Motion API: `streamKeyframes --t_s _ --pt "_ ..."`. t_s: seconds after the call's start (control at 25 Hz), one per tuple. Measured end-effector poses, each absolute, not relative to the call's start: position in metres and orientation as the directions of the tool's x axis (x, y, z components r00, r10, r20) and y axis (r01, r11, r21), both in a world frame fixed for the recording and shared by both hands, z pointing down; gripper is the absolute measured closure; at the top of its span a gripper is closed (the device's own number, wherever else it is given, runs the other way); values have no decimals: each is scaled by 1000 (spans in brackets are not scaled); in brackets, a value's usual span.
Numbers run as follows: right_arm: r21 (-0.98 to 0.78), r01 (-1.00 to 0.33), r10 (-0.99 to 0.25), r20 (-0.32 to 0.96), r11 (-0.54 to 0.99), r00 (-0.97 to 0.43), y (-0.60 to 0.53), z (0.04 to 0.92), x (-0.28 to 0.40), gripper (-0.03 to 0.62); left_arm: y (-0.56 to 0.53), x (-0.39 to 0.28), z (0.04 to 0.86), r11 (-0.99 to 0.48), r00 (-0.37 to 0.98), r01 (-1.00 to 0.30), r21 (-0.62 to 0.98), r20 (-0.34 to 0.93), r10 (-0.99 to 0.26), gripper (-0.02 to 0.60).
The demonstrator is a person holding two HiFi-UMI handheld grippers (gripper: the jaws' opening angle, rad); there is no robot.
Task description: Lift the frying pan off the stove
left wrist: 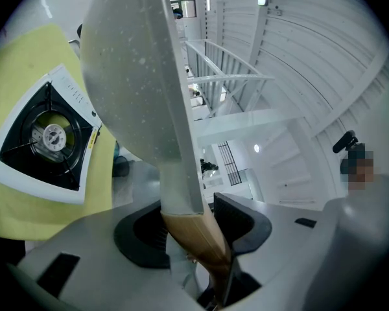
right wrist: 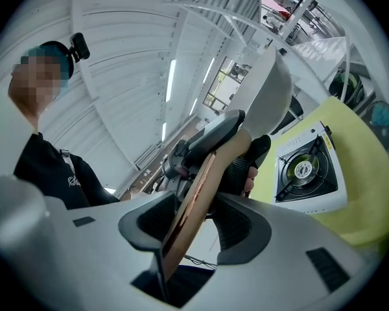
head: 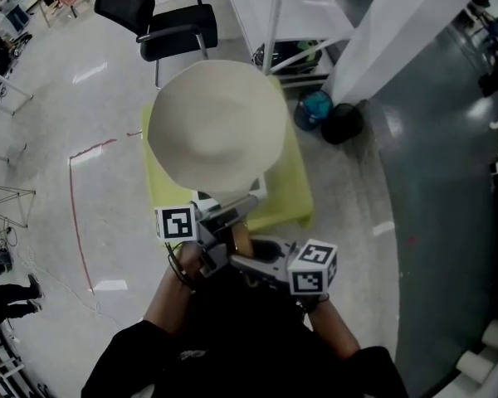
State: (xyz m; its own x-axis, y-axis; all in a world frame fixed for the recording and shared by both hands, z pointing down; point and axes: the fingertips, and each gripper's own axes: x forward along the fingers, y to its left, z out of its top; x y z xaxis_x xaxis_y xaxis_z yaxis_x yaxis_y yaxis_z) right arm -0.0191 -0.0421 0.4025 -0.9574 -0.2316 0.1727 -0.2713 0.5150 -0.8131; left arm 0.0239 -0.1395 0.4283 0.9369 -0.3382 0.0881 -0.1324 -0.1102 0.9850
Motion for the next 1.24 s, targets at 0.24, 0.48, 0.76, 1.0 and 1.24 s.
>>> streamKeyframes --t_s 0.24,0.48,0.76,1.0,1.24 --pt "-797 -276 -230 177 537 -957 -42 404 -20 397 -140 26 427 -139 942 -128 982 77 -326 351" --pt "-790 -290 -231 192 541 -954 -41 407 -20 396 -141 27 427 -151 945 -117 982 63 -320 353" --pt "-791 -298 -233 202 534 -951 -40 408 -20 395 -139 26 431 -142 946 -120 983 70 -317 351" --pt "-790 -300 -225 209 534 -952 -40 412 -19 395 -139 26 435 -140 947 -115 983 66 -314 351" --pt "-793 -303 -228 211 529 -950 -42 411 -20 395 -140 27 433 -127 949 -106 986 62 -308 351"
